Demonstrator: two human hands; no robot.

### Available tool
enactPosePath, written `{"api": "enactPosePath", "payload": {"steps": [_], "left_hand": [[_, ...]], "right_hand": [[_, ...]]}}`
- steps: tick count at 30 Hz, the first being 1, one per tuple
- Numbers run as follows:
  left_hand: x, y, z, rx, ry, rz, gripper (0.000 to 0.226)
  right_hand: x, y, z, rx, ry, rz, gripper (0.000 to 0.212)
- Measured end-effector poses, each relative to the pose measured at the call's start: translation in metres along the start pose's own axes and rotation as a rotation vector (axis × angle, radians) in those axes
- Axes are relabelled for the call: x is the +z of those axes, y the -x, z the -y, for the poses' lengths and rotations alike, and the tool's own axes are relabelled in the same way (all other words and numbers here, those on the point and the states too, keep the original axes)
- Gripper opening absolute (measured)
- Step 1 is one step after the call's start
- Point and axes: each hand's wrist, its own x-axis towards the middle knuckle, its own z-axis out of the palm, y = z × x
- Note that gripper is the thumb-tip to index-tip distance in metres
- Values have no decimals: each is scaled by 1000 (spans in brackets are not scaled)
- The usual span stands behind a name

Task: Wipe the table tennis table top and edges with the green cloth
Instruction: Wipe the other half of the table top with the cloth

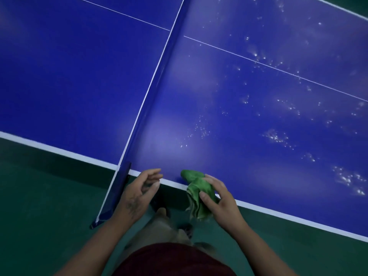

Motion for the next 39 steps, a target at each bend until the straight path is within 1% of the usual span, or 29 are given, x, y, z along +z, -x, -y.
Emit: {"api": "enactPosePath", "payload": {"steps": [3, 5, 6, 9, 12, 15, 16, 19, 22, 24, 26, 28, 29, 30, 31, 32, 34, 36, 39], "left_hand": [[-4, -29, -5, 8, -44, 56, 41], [-5, -43, -12, 26, -80, 100, 45], [-6, -49, -16, 34, -93, 120, 47], [-6, -63, -27, 52, -132, 160, 55], [-6, -75, -34, 46, -149, 156, 61], [-7, -85, -39, 7, -121, 161, 66], [-7, -87, -41, -14, -104, 158, 66], [-5, -94, -50, -86, 12, 156, 59], [-2, -96, -57, -113, 74, 134, 45], [2, -94, -58, -127, 74, 79, 29], [6, -91, -54, -132, 78, -9, 18], [8, -89, -47, -145, 82, -96, 17], [9, -89, -44, -155, 76, -118, 18], [9, -89, -40, -165, 67, -126, 21], [10, -90, -34, -174, 58, -130, 23], [11, -90, -29, -182, 52, -134, 23], [14, -91, -19, -192, 32, -146, 23], [19, -95, -10, -190, -1, -157, 26], [25, -103, 1, -202, -33, -161, 33]], "right_hand": [[-4, -14, 11, 51, -57, 19, 40], [-6, -22, 19, 122, -217, 27, 31], [-7, -26, 21, 147, -320, 31, 30], [-11, -36, 24, 198, -626, 47, 39], [-14, -48, 27, 221, -799, 97, 45], [-13, -62, 29, 308, -870, 82, 55], [-12, -67, 30, 341, -883, 79, 55], [-10, -80, 34, 369, -901, 130, 43], [-8, -96, 34, 416, -899, 186, 39], [-9, -107, 28, 468, -878, 222, 46], [-11, -117, 22, 551, -892, 263, 58], [-16, -128, 13, 634, -926, 338, 79], [-19, -132, 10, 656, -928, 382, 91], [-22, -135, 6, 667, -901, 408, 98], [-23, -137, 3, 661, -861, 419, 97], [-23, -138, -1, 640, -792, 411, 88], [-18, -137, -8, 578, -601, 362, 60], [-11, -138, -22, 577, -464, 273, 36], [-4, -140, -41, 583, -265, 210, 22]]}}
